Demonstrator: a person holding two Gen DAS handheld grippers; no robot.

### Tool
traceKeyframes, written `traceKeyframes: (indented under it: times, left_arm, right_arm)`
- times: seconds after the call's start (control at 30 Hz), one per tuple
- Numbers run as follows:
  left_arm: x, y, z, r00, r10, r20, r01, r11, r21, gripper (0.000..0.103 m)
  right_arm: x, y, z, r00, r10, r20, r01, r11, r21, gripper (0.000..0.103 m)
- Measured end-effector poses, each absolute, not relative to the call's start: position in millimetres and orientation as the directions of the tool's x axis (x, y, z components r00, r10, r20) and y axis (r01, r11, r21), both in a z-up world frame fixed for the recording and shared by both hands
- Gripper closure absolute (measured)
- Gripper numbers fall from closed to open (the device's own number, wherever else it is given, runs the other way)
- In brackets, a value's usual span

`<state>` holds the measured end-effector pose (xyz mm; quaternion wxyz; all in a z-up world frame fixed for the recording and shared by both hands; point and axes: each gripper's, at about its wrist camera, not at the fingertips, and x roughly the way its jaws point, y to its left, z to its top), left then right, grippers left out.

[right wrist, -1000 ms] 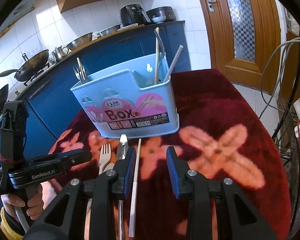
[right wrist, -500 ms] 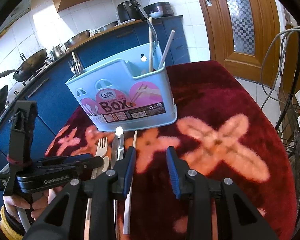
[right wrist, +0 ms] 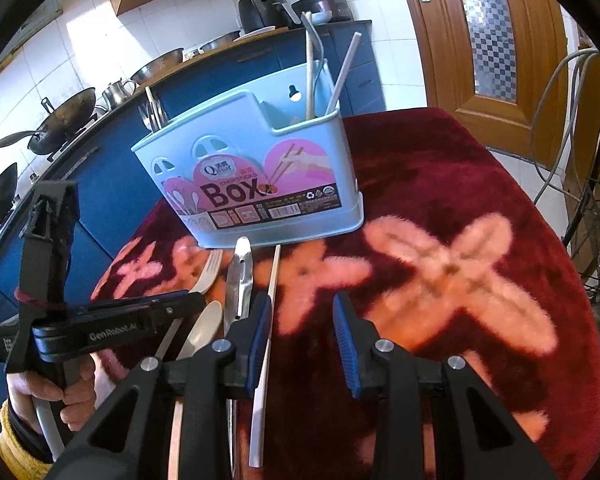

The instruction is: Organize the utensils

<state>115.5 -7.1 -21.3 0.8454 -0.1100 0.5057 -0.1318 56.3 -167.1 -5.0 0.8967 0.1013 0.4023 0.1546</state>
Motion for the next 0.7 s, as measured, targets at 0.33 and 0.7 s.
traceKeyframes:
  times: [0.33, 0.7]
  left_arm:
    - [96.7, 6.0, 1.1, 0.544, -0.357, -0.76, 0.137, 0.931, -0.34, 0.089]
    - [75.9, 18.3, 28.1, 0.638, -0.382, -0.668, 0.19, 0.92, -0.344, 0.089]
  right_arm:
    - [58.8, -152.9, -10.2, 0.592, 0.378, -0.712, -0.229, 0.926, 0.301, 0.068]
    - [73.3, -130.9, -26.1, 0.518, 0.367, -0.773, -0.276, 0.927, 0.256, 0.073]
